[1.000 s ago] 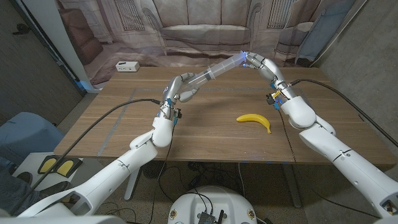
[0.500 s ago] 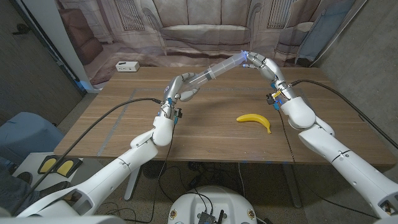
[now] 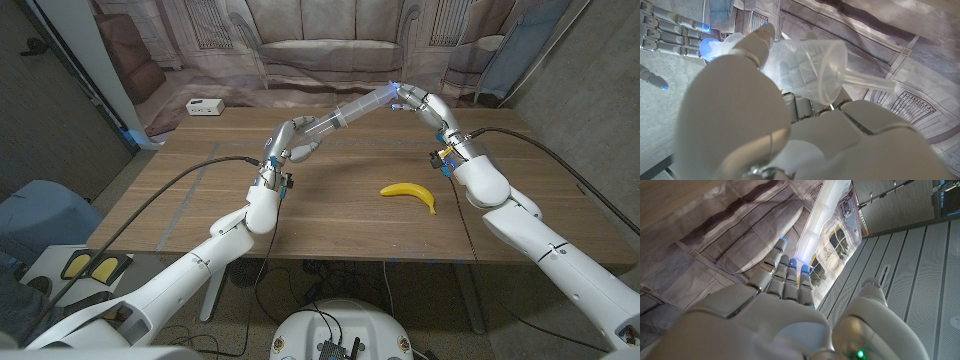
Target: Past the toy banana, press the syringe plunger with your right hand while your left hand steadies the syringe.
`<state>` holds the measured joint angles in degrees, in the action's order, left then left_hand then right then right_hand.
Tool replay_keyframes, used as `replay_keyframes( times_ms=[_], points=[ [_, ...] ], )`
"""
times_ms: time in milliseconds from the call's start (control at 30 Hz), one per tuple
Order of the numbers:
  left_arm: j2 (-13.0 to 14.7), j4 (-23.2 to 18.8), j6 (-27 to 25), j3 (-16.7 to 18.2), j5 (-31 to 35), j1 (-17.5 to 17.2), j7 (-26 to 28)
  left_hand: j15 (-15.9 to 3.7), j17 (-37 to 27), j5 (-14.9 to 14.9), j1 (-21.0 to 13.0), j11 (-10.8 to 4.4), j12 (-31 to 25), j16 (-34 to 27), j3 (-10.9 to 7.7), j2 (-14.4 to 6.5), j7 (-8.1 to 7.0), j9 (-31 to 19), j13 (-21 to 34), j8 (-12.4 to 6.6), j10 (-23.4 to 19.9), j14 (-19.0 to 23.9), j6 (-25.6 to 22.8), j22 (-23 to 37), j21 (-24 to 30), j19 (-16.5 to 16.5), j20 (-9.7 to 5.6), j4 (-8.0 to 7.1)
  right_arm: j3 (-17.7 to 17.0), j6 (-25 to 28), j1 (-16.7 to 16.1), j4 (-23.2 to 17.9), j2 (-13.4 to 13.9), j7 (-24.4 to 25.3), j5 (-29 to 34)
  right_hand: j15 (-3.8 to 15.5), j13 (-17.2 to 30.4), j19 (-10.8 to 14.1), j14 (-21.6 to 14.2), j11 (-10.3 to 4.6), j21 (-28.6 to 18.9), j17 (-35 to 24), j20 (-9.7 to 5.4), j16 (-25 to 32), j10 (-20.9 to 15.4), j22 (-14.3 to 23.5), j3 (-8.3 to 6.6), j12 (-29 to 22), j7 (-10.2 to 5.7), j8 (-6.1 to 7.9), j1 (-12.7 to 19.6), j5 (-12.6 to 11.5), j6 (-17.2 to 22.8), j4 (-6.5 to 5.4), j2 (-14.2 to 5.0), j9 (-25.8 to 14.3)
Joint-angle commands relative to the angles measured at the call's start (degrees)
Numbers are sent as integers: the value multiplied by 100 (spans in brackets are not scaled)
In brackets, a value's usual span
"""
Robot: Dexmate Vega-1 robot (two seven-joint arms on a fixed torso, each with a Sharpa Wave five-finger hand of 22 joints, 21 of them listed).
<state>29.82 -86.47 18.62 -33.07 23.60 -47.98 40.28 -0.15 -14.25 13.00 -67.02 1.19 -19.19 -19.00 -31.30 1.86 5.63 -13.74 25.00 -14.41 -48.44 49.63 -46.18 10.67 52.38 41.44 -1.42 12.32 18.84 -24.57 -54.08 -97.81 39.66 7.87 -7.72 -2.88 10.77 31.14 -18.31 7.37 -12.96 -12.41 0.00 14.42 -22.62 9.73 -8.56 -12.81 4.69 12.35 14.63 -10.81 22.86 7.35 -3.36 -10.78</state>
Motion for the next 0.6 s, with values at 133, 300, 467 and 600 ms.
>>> replay_keyframes(
  times_ms=[133,300,467,600],
  points=[
    [26,15,34,12,9,29,-18,-778,-23,40,-900,-394,7,-42,-259,-972,-274,-10,28,-24,-462,678,-690,-4,54,-7,2,-248,53,256,18,-167,107,-78,105,-1,34,-36,42,28,41,-12,5,-33,-23,31,-19,-4,11,42,5,6,38,-22,-56,-11],
    [39,38,64,6,6,54,-49,-782,-24,39,-894,-395,13,-42,-257,-964,-284,-12,31,-22,-468,677,-699,-6,71,-3,-2,-248,75,254,31,-181,110,-86,124,-8,36,-40,43,31,48,-13,6,-40,-32,31,-21,0,20,39,5,6,48,-22,-59,-11],
    [54,39,80,2,7,78,-90,-794,-28,40,-896,-391,16,-51,-257,-962,-282,-15,37,-18,-482,693,-700,-7,87,-11,-6,-243,90,228,31,-214,140,-148,101,-5,37,-39,53,35,54,-12,0,-51,-27,31,-30,8,22,28,16,5,41,-18,-66,-12],
    [70,23,88,-4,14,93,-133,-790,-28,41,-896,-398,25,-49,-261,-961,-280,-18,42,-12,-477,691,-697,-9,100,-17,-11,-242,89,269,6,-274,173,-168,100,-8,39,-43,84,47,64,-9,-11,-72,-10,30,-51,23,36,11,48,0,19,-6,-90,-13]
  ],
)
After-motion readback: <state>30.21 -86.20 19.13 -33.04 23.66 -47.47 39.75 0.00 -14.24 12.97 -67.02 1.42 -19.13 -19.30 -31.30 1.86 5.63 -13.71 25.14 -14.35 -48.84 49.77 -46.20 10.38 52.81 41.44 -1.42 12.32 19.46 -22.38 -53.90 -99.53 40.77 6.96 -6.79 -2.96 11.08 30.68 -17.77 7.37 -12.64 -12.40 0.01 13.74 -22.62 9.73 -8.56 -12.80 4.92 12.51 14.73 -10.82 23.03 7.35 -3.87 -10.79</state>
